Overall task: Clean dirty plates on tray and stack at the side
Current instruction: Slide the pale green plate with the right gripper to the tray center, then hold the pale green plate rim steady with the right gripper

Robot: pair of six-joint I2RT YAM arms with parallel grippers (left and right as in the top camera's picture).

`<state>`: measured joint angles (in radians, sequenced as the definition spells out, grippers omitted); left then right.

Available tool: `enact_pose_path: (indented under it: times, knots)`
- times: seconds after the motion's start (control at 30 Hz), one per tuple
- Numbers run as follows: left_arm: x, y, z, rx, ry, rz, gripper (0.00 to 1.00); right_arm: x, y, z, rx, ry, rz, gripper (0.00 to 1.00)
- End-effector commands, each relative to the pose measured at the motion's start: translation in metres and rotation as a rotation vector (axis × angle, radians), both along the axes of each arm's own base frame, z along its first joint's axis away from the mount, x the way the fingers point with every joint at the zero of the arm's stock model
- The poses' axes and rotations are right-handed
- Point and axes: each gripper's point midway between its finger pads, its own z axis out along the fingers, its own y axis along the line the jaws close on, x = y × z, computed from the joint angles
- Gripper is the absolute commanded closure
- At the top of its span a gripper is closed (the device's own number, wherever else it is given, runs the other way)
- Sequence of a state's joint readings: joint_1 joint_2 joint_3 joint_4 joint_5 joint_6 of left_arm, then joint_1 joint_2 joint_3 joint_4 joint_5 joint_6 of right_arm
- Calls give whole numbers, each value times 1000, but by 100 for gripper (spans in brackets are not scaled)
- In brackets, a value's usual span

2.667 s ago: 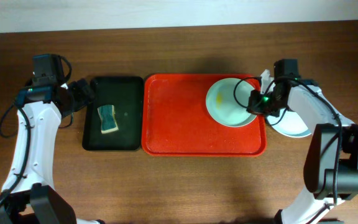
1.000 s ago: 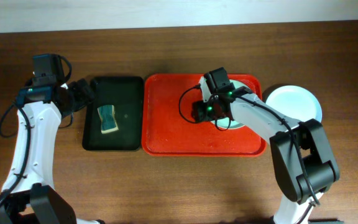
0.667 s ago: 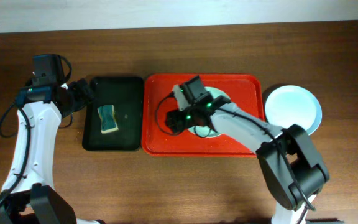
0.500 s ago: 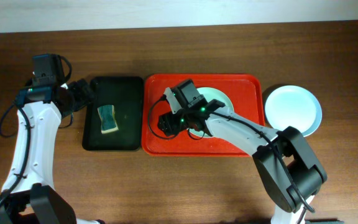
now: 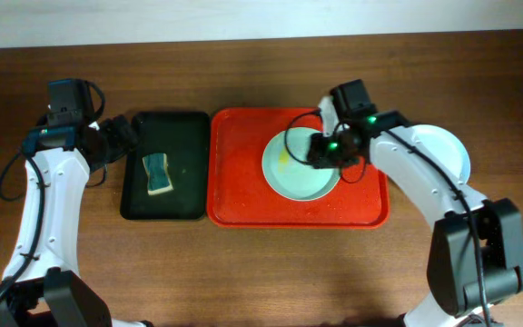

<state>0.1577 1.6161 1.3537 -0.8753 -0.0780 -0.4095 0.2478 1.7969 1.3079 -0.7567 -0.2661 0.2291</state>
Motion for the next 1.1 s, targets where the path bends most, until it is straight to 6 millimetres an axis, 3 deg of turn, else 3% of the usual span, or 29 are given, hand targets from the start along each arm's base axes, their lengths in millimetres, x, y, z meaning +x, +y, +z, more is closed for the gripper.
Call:
enact_pose_path:
  times: [0.0,0.13,0.43,0.57,1.07]
  knots:
    - [0,-1,4,-5,-13,6,0,10,-33,-1,-119,-34,-64,77]
    - [0,-1,4,-5,-13,6,1,15,-55,-10,-245,-42,-102,76]
    - [0,-1,4,-5,-13,6,1,9,-60,-51,-292,56,-99,69]
    - [0,-1,4,-5,-13,6,1,8,-60,-54,-293,64,-97,78]
    - [0,-1,4,-5,-13,6,1,7,-58,-57,-275,72,-124,83]
